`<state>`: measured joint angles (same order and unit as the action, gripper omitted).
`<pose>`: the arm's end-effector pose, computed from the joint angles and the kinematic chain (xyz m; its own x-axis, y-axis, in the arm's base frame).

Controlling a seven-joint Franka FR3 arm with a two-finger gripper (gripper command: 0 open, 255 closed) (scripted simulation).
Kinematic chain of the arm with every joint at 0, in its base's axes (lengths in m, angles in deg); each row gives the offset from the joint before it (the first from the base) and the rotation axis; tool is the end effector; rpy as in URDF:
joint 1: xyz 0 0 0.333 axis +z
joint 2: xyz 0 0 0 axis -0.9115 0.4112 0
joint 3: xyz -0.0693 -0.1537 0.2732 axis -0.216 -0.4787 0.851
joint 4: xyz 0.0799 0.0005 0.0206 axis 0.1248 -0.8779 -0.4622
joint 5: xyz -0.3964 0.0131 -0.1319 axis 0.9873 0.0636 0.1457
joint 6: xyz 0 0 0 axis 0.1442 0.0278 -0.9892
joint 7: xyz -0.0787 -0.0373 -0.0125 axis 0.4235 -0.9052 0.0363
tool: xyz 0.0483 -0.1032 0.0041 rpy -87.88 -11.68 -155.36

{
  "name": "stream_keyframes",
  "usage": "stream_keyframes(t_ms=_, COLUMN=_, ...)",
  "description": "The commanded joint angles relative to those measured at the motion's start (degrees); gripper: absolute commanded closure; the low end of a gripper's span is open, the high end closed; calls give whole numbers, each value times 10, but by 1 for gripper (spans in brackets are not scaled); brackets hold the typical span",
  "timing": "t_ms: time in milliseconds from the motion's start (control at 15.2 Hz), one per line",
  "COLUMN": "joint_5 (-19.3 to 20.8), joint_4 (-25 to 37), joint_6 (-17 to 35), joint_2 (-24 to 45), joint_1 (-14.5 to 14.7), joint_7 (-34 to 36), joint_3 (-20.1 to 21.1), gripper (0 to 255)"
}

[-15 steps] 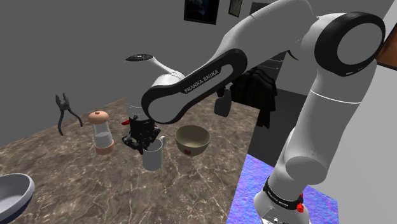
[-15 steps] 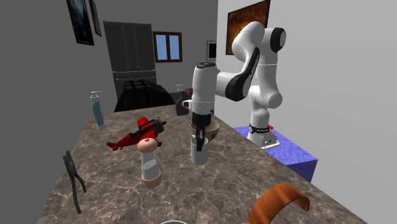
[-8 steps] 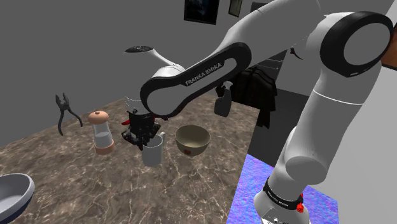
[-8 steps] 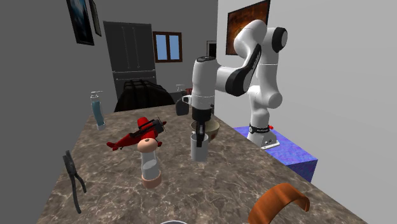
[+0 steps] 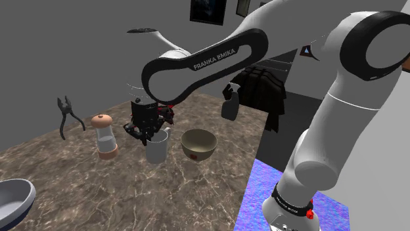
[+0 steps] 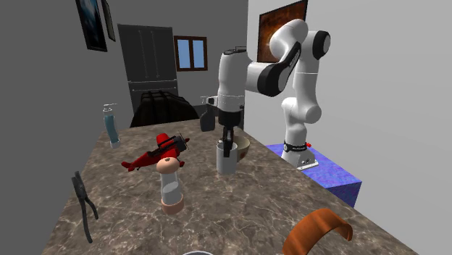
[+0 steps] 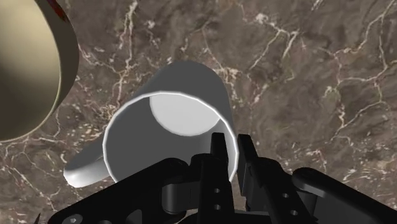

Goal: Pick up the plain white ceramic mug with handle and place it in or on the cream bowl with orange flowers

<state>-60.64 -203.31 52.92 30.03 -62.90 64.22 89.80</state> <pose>0.4865 0.2905 0.4219 0.9754 -0.2087 0.0704 -0.2095 -0.9778 0.0051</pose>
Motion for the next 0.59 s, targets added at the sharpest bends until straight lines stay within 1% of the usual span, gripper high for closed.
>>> stream_keyframes(t_ms=0, joint_5=-4, joint_4=8, joint_6=-14, joint_2=-7, joint_1=0, joint_7=-3, joint_3=-1, gripper=255)
stream_keyframes(t_ms=528, joint_5=-14, joint_4=53, joint_6=-74, joint_2=-24, joint_1=-1, joint_7=-13, joint_3=-3, gripper=255)
